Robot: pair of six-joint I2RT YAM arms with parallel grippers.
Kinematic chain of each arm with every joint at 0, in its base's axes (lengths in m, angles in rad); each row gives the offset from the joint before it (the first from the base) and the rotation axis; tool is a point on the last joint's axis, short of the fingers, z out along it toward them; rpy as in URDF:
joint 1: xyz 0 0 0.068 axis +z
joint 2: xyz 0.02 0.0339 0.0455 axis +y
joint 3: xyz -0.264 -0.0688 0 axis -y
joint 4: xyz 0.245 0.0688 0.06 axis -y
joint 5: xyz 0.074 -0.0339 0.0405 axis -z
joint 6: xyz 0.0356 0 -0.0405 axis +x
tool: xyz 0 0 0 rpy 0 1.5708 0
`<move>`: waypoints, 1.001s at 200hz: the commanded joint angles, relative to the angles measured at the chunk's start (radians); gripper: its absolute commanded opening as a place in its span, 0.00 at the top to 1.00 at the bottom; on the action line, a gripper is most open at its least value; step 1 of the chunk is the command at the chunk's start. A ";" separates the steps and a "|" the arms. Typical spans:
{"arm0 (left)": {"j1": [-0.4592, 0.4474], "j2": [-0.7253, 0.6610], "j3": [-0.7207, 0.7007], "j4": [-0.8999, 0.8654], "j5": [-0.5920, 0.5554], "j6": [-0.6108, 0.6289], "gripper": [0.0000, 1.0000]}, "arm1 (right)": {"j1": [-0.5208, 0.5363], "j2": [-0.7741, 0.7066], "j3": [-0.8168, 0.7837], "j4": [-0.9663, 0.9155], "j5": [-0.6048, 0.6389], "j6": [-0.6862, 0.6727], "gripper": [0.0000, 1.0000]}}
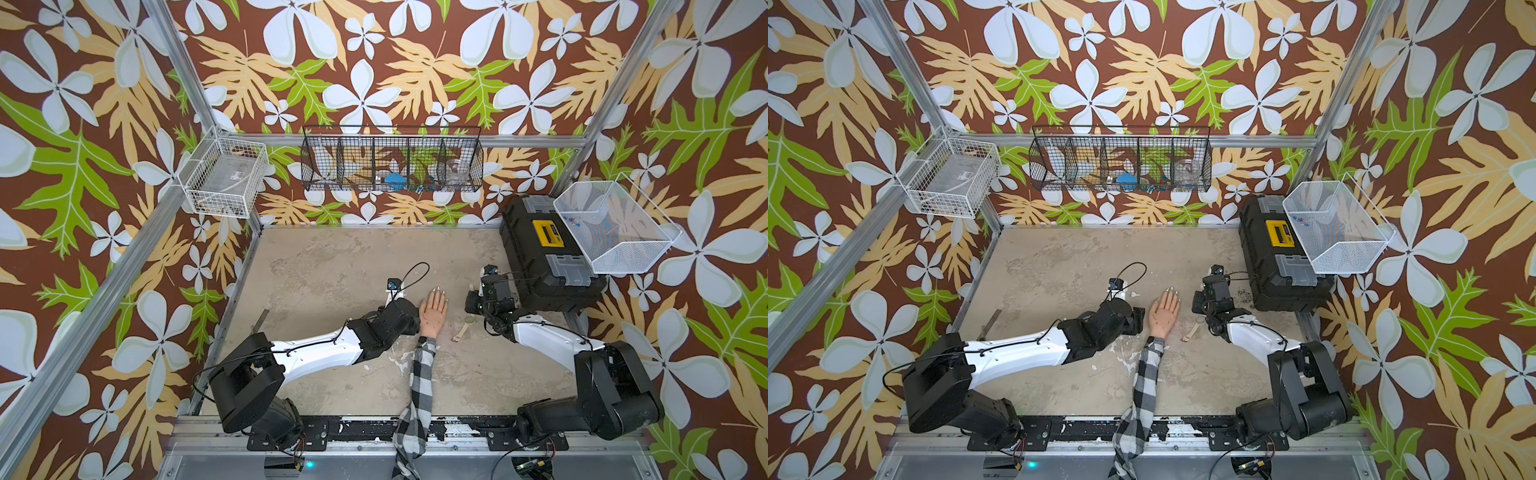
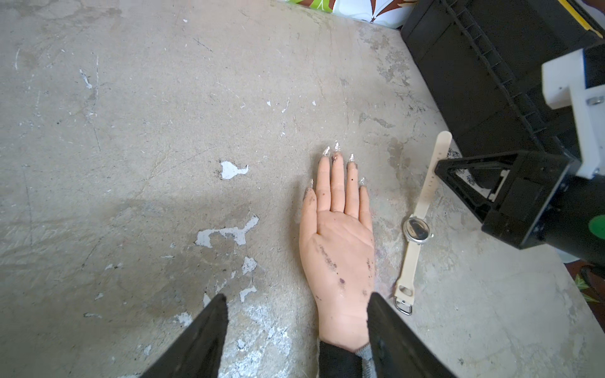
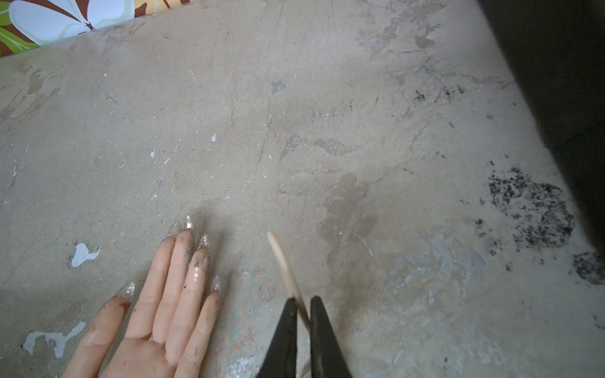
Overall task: Take off the watch
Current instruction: Place the watch at the center of the board, then reset both arms
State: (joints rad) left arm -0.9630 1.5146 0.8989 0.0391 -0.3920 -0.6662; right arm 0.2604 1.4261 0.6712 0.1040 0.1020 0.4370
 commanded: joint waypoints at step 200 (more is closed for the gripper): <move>0.420 -0.506 -0.411 0.467 -0.457 0.520 0.00 | -0.027 -0.337 -0.185 0.345 0.363 -0.245 0.00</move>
State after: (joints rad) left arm -0.5934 1.0866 0.6205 0.1814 -0.7238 -0.3515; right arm 0.2356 1.1202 0.5991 0.1501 0.2970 0.3328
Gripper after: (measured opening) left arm 0.996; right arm 0.996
